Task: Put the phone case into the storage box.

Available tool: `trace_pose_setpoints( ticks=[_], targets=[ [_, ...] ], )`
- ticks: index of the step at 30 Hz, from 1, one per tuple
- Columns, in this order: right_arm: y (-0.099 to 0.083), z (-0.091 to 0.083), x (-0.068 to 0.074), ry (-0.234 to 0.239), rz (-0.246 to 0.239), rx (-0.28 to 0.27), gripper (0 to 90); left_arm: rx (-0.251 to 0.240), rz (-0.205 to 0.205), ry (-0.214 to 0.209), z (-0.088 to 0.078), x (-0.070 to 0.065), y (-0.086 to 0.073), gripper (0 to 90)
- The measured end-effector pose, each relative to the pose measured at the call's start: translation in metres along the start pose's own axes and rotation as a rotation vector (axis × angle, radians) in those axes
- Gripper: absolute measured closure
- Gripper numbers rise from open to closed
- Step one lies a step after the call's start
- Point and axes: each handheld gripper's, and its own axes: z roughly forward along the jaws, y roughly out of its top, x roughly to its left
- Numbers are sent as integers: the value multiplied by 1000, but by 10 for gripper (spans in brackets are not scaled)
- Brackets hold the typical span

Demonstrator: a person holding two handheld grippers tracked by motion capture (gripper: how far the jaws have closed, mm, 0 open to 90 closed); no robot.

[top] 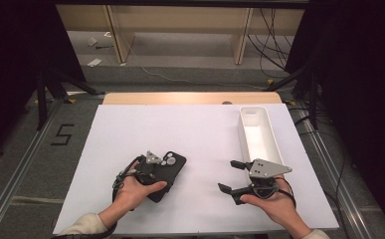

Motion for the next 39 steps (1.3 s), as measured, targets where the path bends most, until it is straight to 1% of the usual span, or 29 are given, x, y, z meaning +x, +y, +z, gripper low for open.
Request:
trace_pose_setpoints(
  ticks=[6, 7, 22, 27, 36, 39],
  targets=[
    [0, 1, 0, -4, 6, -3, 160, -32, 4, -9, -5, 0, 1, 155],
    [0, 1, 0, -6, 6, -4, 160, -40, 0, -9, -5, 0, 1, 155],
    [2, 4, 1, -9, 17, -15, 159, -130, 0, 2, -17, 0, 5, 155],
    [2, 5, 1, -16, 16, -18, 159, -151, 12, 2, -21, -1, 6, 155],
    [6, 10, 2, -23, 32, -36, 155, -185, 27, 2, -24, -5, 8, 155],
    [8, 12, 2, -33, 28, -41, 147, -193, 33, 0, -25, -7, 8, 155]
  ],
)
